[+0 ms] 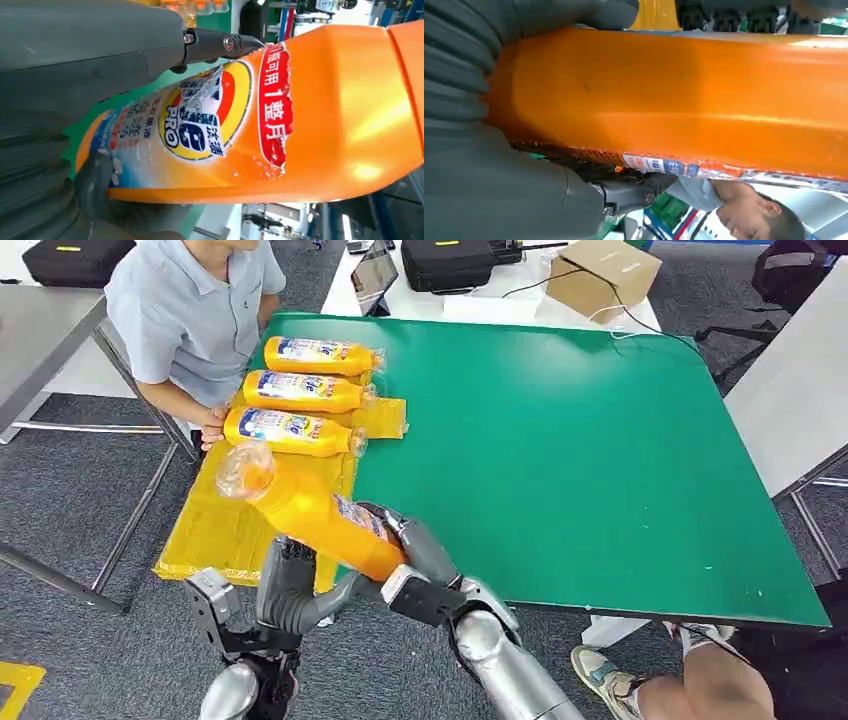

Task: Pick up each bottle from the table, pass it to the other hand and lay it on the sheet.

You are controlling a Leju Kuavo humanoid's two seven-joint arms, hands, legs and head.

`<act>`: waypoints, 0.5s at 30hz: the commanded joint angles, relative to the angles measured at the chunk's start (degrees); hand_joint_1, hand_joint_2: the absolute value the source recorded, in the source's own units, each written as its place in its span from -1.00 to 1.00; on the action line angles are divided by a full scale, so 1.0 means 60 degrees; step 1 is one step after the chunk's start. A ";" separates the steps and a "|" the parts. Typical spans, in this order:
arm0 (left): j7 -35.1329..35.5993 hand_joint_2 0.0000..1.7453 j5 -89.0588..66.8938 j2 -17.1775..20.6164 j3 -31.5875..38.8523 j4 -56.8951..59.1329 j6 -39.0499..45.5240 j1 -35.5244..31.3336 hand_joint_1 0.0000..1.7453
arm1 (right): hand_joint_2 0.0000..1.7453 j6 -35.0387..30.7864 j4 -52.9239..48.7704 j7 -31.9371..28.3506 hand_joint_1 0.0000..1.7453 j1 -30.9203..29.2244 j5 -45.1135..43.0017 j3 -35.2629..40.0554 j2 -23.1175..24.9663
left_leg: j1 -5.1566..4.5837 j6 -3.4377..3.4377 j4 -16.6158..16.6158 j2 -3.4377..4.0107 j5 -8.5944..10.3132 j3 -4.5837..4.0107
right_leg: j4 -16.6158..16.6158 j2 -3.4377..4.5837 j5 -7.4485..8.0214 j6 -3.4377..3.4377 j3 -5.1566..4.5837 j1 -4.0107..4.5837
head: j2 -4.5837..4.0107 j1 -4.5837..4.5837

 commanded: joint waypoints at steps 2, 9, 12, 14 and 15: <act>0.0194 1.00 0.0104 0.0242 -0.0254 0.0909 -0.0200 -0.0714 -1.00 | 1.00 0.0185 0.0986 -0.0076 1.00 -0.0844 0.0285 0.1119 -0.0197 | 0.0004 -0.0010 -0.0014 0.0008 -0.0005 0.0047 | -0.0014 -0.0010 -0.0006 -0.0018 0.0047 0.0008 | 0.0000 0.0000; 0.0789 1.00 0.0830 0.0116 -0.0160 0.1204 -0.0359 -0.0966 -1.00 | 1.00 0.0360 0.1187 -0.0373 1.00 -0.0904 0.0285 0.1375 -0.0286 | 0.0002 -0.0004 -0.0011 -0.0003 0.0001 0.0020 | -0.0010 -0.0014 -0.0001 -0.0009 0.0024 0.0004 | 0.0000 0.0000; 0.0863 1.00 0.1108 0.0084 -0.0092 0.1251 -0.0338 -0.1101 -0.48 | 1.00 0.0321 0.1217 -0.0404 1.00 -0.0893 0.0182 0.1244 -0.0249 | 0.0001 -0.0004 -0.0009 -0.0010 0.0003 0.0014 | -0.0008 -0.0018 -0.0001 -0.0007 0.0018 0.0003 | 0.0000 0.0000; 0.0811 1.00 0.1343 0.0116 -0.0106 0.1230 -0.0402 -0.1258 1.00 | 1.00 0.0636 0.1396 -0.0297 1.00 -0.0982 0.0068 0.1292 -0.0290 | -0.0001 -0.0004 -0.0008 -0.0007 0.0003 0.0014 | -0.0006 -0.0017 -0.0002 -0.0007 0.0017 0.0000 | 0.0000 0.0000; 0.0816 1.00 0.1340 0.0118 -0.0101 0.1211 -0.0402 -0.1306 1.00 | 1.00 0.0628 0.1421 -0.0302 1.00 -0.0972 0.0066 0.1281 -0.0319 | 0.0003 -0.0007 -0.0009 -0.0011 0.0001 0.0031 | -0.0009 -0.0028 -0.0005 -0.0014 0.0039 0.0006 | 0.0000 0.0000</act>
